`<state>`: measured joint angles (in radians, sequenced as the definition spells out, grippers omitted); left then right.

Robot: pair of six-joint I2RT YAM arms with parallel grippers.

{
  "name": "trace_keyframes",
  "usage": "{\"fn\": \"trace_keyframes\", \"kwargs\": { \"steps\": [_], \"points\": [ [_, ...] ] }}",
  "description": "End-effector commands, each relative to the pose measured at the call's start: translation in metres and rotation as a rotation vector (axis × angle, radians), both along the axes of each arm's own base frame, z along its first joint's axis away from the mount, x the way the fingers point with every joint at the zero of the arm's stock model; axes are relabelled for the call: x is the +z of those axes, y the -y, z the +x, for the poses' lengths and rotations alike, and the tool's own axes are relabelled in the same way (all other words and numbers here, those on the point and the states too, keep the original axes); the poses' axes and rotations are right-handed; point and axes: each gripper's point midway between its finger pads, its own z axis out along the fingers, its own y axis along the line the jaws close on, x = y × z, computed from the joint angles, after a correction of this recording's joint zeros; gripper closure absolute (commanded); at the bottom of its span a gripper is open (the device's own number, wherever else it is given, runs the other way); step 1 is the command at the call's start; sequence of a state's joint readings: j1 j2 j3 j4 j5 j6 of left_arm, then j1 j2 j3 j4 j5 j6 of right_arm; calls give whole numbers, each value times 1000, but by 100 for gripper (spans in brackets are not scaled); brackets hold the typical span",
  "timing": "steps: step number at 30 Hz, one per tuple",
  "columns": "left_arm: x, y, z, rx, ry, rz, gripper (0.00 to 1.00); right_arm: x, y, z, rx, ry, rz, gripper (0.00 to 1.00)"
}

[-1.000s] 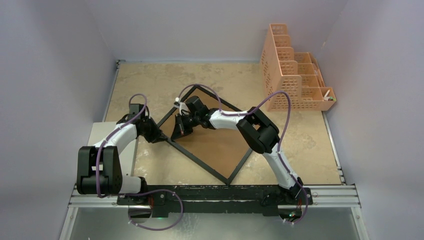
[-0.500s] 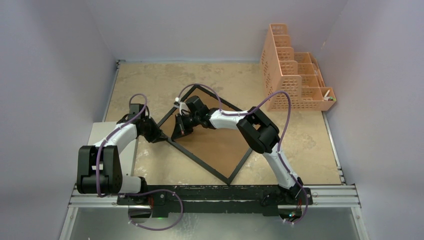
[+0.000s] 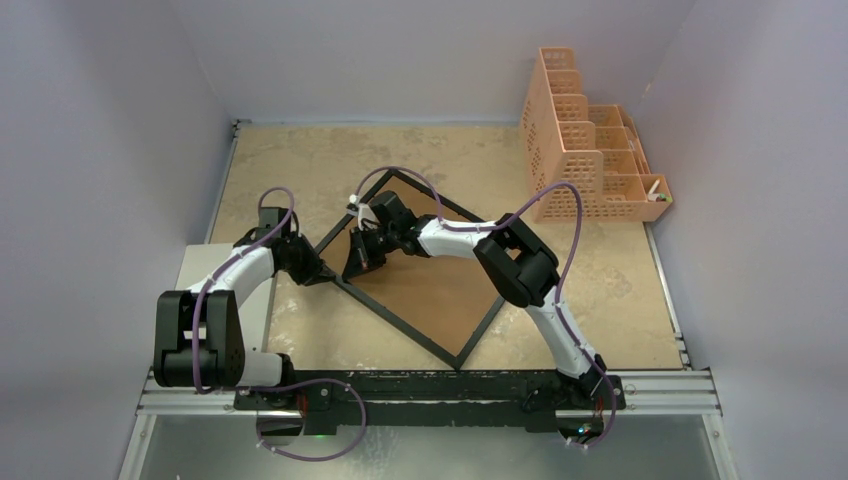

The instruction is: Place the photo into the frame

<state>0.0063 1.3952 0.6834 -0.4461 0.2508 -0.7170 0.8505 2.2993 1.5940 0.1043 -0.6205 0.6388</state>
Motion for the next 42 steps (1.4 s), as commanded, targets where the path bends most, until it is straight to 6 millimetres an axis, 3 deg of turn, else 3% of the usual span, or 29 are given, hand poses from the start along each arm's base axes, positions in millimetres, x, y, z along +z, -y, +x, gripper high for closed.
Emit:
{"fn": "trace_keyframes", "kwargs": {
  "steps": [1,22,30,33,37,40,42],
  "points": [
    [-39,-18,-34,10,-159,120,96,-110,75,19,-133,6,-385,100],
    [-40,-21,-35,21,-171,136,96,-119,101,38,-207,35,-462,81],
    [-41,-21,-35,22,-173,135,96,-110,102,47,-214,85,-451,78],
    [-39,-19,-33,17,-163,122,96,-87,93,57,-220,140,-390,78],
    [-35,-13,-27,9,-135,92,92,-36,85,77,-278,225,-335,77],
    [-28,-10,-20,7,-93,72,82,9,91,104,-391,317,-328,76],
    [-24,-7,-15,5,-72,59,73,35,106,123,-489,366,-337,73]
  ]
}}
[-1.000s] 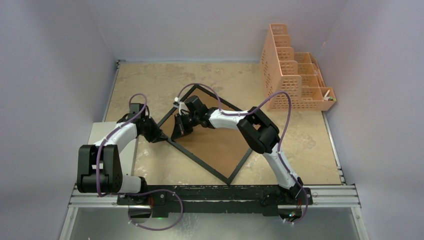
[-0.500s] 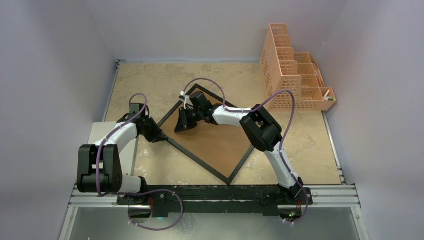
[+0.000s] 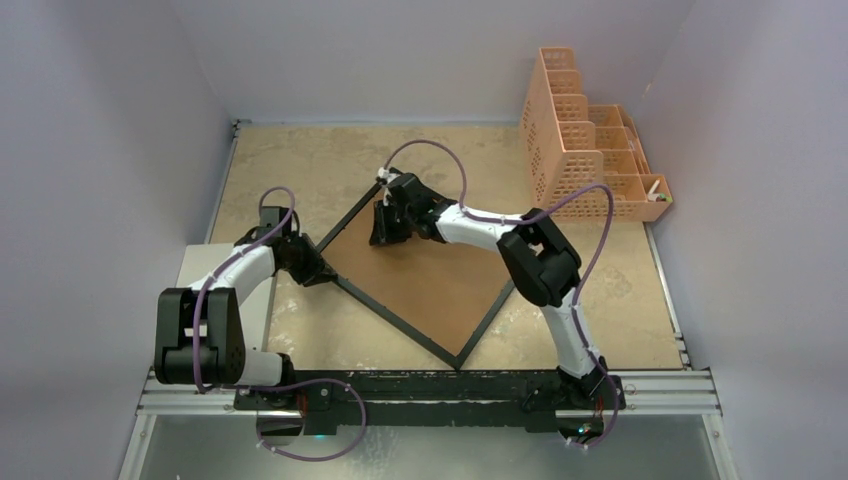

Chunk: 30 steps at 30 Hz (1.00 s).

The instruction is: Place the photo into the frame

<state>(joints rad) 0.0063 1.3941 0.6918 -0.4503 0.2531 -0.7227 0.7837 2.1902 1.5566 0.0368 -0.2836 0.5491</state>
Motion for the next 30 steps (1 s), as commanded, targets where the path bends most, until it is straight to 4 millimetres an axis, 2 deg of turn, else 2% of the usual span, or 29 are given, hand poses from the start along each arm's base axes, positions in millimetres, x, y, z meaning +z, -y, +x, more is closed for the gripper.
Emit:
{"fn": "trace_keyframes", "kwargs": {
  "steps": [1,4,7,12,14,17,22,27,30],
  "points": [
    [-26,-7,-15,-1,-70,56,69,39,66,55,-273,146,-160,71],
    [-24,-5,-9,-9,-58,45,64,61,97,76,-382,192,-185,62],
    [-25,-4,-1,-13,-56,42,62,67,132,92,-478,214,-250,47],
    [-24,-5,17,-26,-59,49,62,56,193,109,-611,206,-349,31],
    [-23,-6,25,-31,-50,61,63,50,215,116,-653,184,-354,28],
    [-22,-5,38,-53,-31,58,68,34,237,123,-689,134,-374,27],
    [-25,3,66,-113,-20,19,71,4,242,115,-640,39,-406,27],
    [-14,12,99,-159,39,-19,70,-7,237,100,-590,-24,-369,25],
    [-5,19,114,-210,73,-57,64,-14,233,88,-552,-72,-339,24]
  ]
}}
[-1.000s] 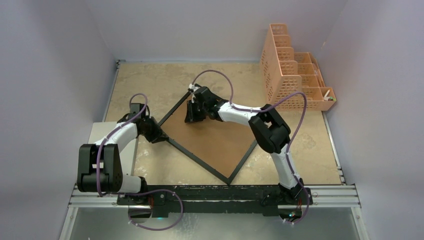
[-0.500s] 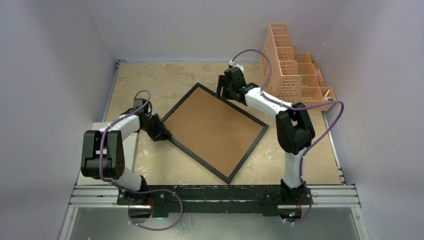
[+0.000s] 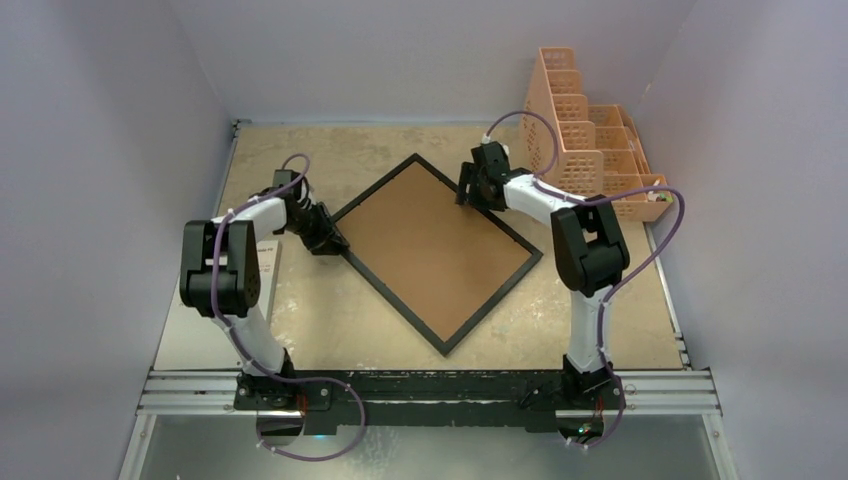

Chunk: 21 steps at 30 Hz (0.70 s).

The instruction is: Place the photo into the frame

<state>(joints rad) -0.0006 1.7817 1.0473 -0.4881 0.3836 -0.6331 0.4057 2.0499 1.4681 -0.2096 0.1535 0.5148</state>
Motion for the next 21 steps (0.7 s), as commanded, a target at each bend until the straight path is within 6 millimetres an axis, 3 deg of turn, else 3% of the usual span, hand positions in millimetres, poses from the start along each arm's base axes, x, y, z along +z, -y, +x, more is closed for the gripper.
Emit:
{"fn": "trace_keyframes", "kwargs": {
  "steps": [1,11,16,21],
  "points": [
    [3,3,43,-90,133,7,63,-9,-16,-35,77,-112,94,24],
    [19,9,65,-191,210,-15,61,-20,-25,-89,199,-216,204,24],
    [46,7,70,-210,317,15,45,-15,-20,-121,201,-252,239,24],
    [47,-2,56,-195,333,68,35,-14,-15,-134,192,-265,244,25]
  ]
}}
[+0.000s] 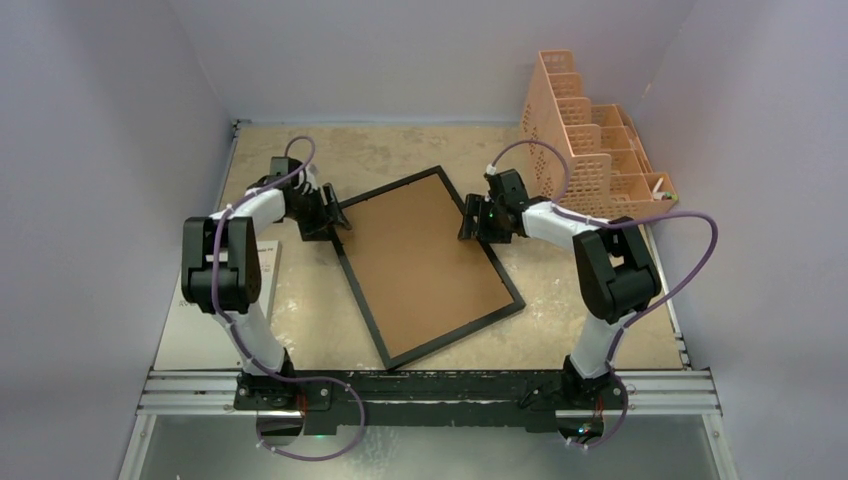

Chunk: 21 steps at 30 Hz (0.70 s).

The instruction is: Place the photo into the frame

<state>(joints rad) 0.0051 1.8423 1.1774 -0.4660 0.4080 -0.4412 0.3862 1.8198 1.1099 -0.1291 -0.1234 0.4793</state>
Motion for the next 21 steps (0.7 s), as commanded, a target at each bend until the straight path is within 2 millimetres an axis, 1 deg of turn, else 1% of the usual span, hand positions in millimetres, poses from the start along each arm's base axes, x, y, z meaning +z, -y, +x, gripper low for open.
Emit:
{"fn": "trace_keyframes", "kwargs": {
  "steps": [1,4,8,12,13,15,19,21],
  "points": [
    [30,2,12,-28,162,16,35,-6,-12,-44,30,-150,63,24],
    [19,-4,7,0,135,48,37,-7,-11,-49,36,-156,66,25],
    [6,-12,5,23,108,93,49,-8,-8,-56,35,-157,64,26],
    [-2,-16,4,34,87,116,58,-3,-4,-57,31,-140,49,27],
    [-5,-17,3,38,79,120,61,2,-3,-54,24,-124,41,27],
    [-7,-19,2,40,66,130,65,12,2,-47,1,-89,19,27],
    [-10,-25,0,48,60,164,71,43,14,-29,-62,17,-31,27],
    [-11,-24,-1,49,59,157,76,59,15,-21,-73,71,-28,27]
  ]
}}
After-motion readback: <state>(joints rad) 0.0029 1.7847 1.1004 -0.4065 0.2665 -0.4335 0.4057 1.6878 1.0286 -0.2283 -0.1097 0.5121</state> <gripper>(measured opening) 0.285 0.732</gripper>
